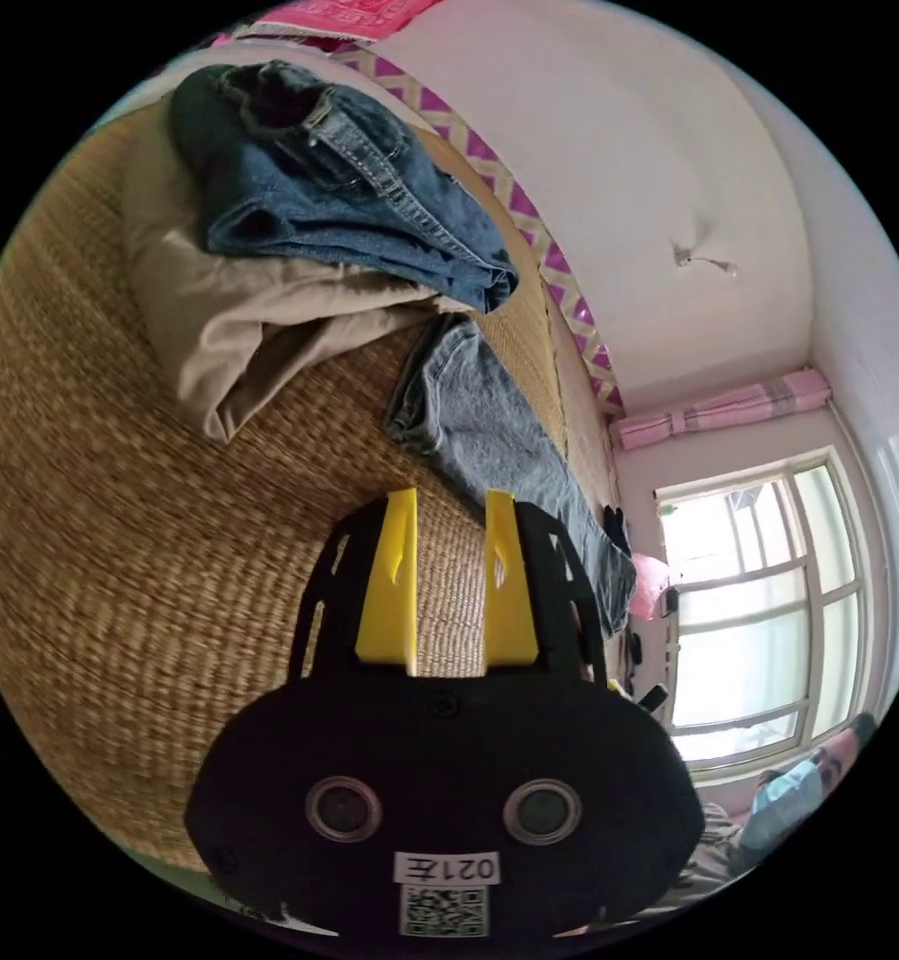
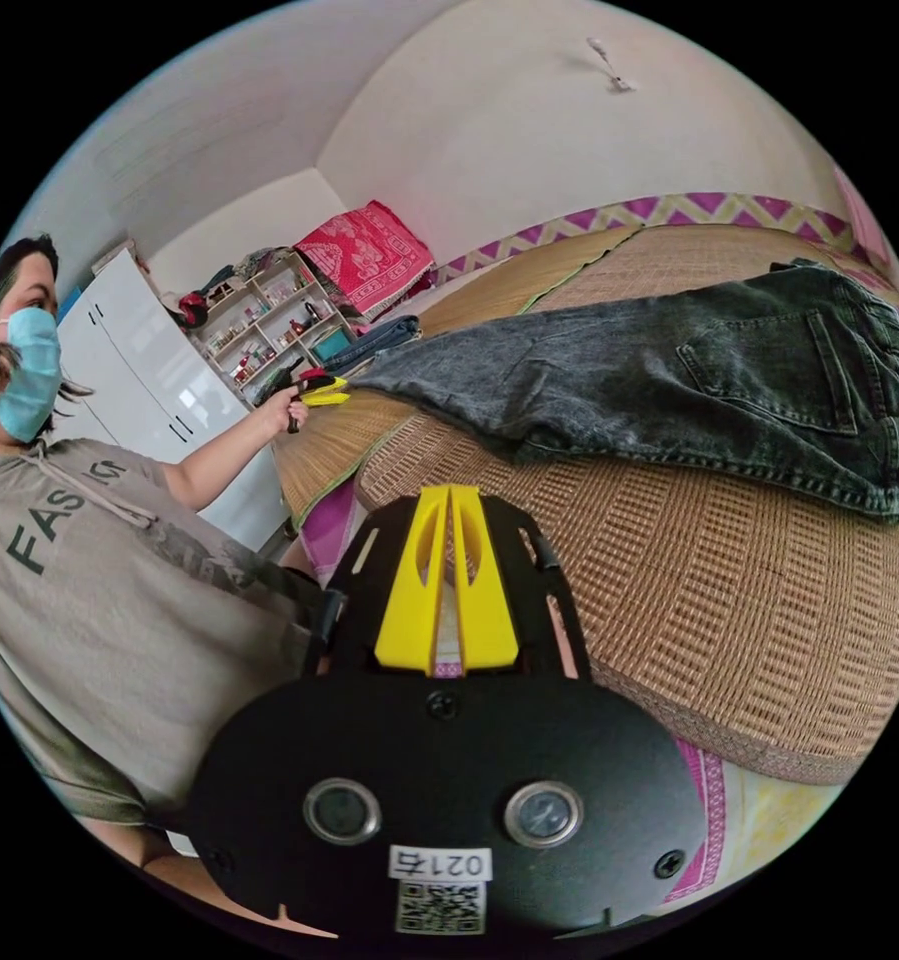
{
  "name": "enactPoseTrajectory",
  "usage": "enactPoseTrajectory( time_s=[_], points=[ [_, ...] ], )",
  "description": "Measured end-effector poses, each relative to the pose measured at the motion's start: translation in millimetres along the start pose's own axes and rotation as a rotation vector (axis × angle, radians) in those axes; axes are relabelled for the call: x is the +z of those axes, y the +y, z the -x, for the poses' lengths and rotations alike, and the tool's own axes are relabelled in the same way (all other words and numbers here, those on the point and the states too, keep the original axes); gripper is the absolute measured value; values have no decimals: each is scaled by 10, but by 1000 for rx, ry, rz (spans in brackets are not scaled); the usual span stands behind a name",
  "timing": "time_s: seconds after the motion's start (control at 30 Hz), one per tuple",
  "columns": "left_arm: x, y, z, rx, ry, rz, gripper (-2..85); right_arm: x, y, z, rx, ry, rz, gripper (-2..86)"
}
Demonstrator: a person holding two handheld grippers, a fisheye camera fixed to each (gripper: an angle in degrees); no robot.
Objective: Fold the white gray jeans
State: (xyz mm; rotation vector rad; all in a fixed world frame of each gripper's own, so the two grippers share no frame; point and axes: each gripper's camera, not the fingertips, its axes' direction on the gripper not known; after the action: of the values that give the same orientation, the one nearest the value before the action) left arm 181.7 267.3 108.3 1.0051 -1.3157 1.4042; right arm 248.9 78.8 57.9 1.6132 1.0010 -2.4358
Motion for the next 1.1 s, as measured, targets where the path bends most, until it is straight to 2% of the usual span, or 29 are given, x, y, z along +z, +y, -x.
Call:
enactPoseTrajectory(
  time_s=[0.23,0.3,0.37,0.43,0.53,0.63,0.7,0.77,0.87,0.97,1.07,1.1],
  points=[
    [79,93,-117,-84,27,-127,73,-100,160,-2,-14,21,-20,-6],
    [22,204,-98,-110,94,-224,6,-141,219,-27,-10,13,-29,-6],
    [-7,274,-189,-108,119,-247,-4,-181,269,-52,-4,5,-41,-6],
    [-82,345,-479,-46,108,-284,-7,-230,325,-81,3,-8,-59,-6],
    [-227,474,-1370,143,105,-349,-9,-313,421,-124,14,-27,-91,-6],
    [-147,752,-2701,443,58,-352,-9,-397,520,-140,11,-41,-124,-6],
    [247,1175,-3843,691,-28,-293,-10,-463,597,-142,4,-53,-150,-6],
    [696,1565,-4540,841,-60,-234,-10,-506,649,-137,-5,-60,-166,-6],
    [1686,2166,-5282,959,-37,-99,-10,-563,721,-135,-15,-75,-184,-6],
    [2868,2642,-5524,955,-48,68,-9,-632,798,-172,-7,-103,-217,-6],
    [4038,3029,-5305,917,-220,261,-9,-716,887,-202,10,-116,-264,-6],
    [4251,3151,-5183,926,-238,273,-9,-746,918,-199,11,-116,-280,-6]
  ],
)
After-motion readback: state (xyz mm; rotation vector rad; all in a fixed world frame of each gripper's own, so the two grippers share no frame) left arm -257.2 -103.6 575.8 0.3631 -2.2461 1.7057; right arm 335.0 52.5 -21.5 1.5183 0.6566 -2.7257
